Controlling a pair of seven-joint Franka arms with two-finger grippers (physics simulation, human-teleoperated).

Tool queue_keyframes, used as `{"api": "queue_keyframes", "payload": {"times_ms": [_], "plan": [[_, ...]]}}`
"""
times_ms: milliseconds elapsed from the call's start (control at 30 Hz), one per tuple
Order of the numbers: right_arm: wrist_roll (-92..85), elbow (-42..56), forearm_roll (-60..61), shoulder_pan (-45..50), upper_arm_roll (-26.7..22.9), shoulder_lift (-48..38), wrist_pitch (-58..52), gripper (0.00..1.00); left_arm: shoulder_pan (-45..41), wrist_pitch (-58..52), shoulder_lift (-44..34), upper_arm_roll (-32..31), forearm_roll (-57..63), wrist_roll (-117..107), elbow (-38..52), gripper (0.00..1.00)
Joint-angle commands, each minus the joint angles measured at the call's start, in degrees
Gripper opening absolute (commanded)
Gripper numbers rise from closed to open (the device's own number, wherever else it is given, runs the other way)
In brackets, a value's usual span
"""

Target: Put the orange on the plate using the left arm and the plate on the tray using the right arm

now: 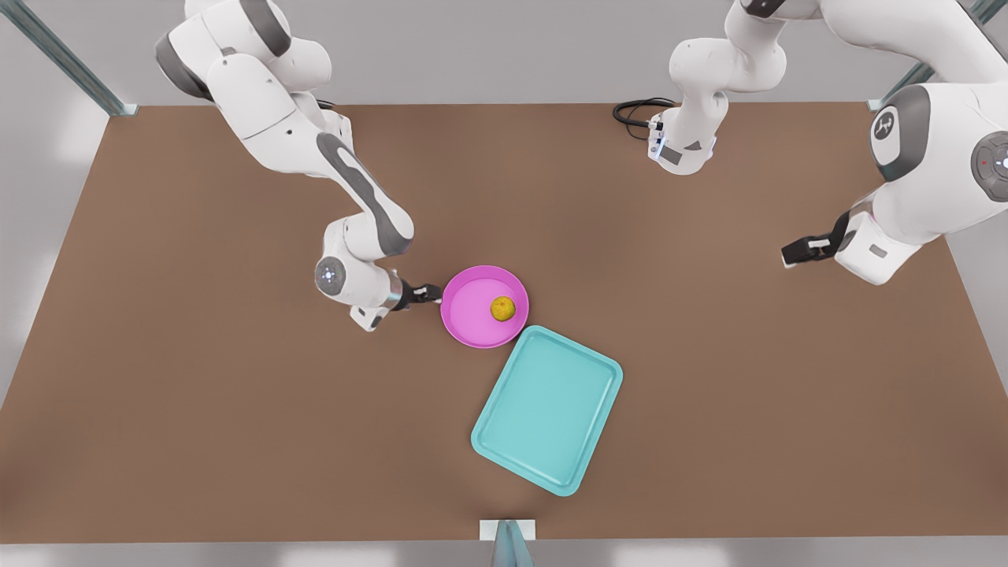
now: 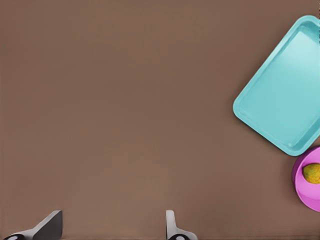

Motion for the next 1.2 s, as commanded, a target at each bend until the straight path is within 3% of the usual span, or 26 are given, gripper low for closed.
{"api": "queue_keyframes", "payload": {"times_ms": [0, 633, 767, 867, 1000, 1167], "plan": [[3.14, 1.16, 1.49, 0.73, 0.15, 1.74, 4.63, 1.0, -0.07, -0.98, -0.11, 0.02, 0.06, 9.46, 0.03, 1.0], [2.96, 5.81, 1.49, 4.16, 0.32, 8.69, 4.54, 0.99, -0.07, -1.69, -0.03, 0.02, 0.06, 9.46, 0.11, 1.0], [2.87, 5.9, 1.4, 4.16, 0.32, 8.86, 4.54, 0.72, -0.07, -1.69, -0.11, 0.02, 0.06, 9.2, 0.11, 1.0], [2.78, 6.61, 1.4, 4.34, 0.32, 9.65, 4.37, 0.64, -0.07, -1.69, -0.03, 0.02, 0.06, 9.11, 0.11, 1.0], [3.05, 7.13, 1.49, 4.34, 0.32, 9.57, 3.67, 0.35, -0.07, -1.69, -0.03, 0.02, 0.06, 9.02, 0.11, 1.0], [3.05, 7.13, 1.4, 4.34, 0.41, 9.39, 3.49, 0.21, -0.07, -1.69, -0.03, 0.02, 0.06, 9.02, 0.11, 1.0]]}}
